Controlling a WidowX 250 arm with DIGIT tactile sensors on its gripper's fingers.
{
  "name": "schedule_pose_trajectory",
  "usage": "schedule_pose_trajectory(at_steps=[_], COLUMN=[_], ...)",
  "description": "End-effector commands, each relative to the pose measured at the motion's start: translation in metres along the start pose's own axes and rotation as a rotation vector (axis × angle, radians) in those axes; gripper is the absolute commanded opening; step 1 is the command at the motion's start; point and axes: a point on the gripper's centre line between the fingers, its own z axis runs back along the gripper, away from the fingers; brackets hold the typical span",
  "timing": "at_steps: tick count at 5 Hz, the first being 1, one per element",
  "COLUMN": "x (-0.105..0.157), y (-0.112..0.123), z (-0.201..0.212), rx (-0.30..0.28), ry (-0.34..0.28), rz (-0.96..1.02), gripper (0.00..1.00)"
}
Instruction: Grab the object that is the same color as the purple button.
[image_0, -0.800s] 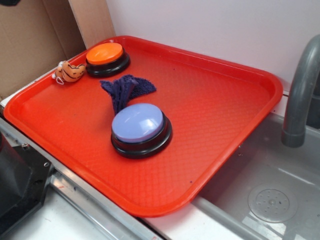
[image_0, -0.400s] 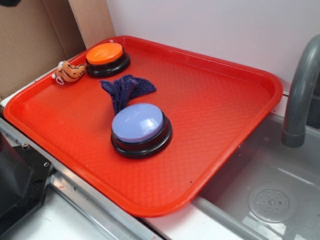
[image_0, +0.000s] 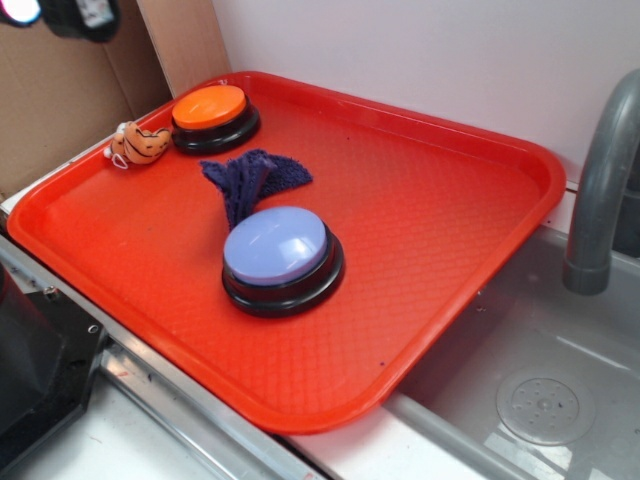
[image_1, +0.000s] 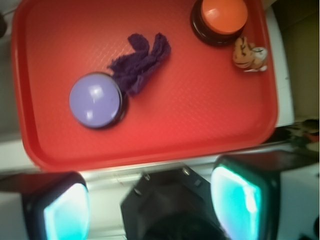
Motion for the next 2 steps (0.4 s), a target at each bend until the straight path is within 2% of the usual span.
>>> schedule_pose_trajectory(at_steps=[1,2], x=[0.046,0.068], y=[0.012,0.011], z=[-0.041,-0.066], rx=[-0.027,-0.083], ry=[-0.002,0.018], rz=[0.404,0.557], gripper=[1.00,1.00])
